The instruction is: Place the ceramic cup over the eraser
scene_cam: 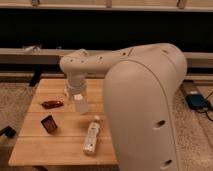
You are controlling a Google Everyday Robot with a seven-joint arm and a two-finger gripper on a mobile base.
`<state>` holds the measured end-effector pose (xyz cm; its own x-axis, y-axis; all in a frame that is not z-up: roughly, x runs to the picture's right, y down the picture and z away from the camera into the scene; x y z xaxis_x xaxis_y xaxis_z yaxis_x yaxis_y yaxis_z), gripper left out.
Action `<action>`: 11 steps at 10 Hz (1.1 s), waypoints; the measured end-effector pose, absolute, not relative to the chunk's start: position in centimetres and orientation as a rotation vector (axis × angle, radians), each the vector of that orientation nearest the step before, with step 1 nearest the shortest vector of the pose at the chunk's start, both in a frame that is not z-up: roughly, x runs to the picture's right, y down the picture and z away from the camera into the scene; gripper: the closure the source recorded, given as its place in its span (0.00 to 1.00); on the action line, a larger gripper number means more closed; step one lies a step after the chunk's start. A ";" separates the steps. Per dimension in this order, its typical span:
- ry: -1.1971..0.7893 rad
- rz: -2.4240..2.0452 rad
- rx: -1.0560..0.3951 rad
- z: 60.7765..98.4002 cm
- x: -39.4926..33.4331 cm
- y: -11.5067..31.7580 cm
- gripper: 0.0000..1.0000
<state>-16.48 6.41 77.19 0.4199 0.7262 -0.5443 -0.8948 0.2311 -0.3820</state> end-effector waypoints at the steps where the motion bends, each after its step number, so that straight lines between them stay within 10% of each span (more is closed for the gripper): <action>1: 0.278 1.125 -0.706 77.9 -16.5 6.2 0.38; 11: 0.335 1.104 -0.637 82.7 -15.6 3.9 0.38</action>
